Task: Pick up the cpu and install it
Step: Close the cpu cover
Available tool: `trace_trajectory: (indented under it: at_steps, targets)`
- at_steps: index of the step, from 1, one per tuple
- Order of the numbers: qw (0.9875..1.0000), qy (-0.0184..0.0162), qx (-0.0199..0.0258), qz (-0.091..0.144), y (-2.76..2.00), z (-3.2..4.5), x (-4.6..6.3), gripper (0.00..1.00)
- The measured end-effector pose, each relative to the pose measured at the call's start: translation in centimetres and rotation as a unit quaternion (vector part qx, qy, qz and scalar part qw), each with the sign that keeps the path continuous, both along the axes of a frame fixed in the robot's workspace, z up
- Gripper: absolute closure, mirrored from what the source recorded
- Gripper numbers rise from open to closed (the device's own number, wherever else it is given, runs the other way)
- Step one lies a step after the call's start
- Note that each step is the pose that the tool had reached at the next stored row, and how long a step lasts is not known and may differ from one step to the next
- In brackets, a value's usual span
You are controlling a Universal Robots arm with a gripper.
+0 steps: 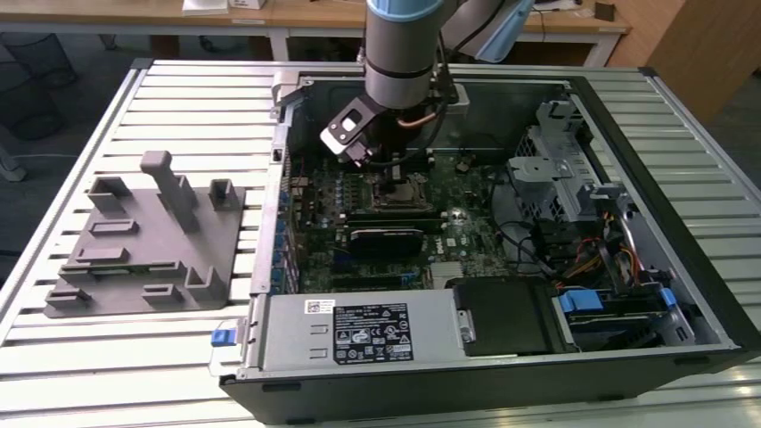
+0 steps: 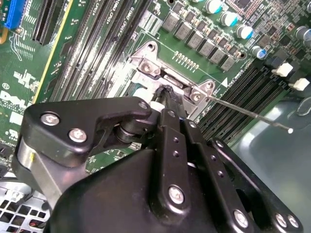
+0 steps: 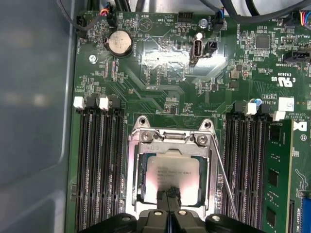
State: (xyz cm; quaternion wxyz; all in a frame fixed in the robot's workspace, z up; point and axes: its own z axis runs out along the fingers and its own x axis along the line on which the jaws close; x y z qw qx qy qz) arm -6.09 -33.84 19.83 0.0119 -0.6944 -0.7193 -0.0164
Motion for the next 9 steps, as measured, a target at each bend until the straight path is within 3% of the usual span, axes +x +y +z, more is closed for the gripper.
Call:
trace_trajectory:
  at_steps: [5, 9]
  targets:
    - [1.0000, -0.0004, 0.0019, 0.000, 0.03, 0.12, 0.1, 0.89]
    - [1.0000, 0.0000, 0.0014, 0.000, 0.01, 1.09, 0.1, 0.89]
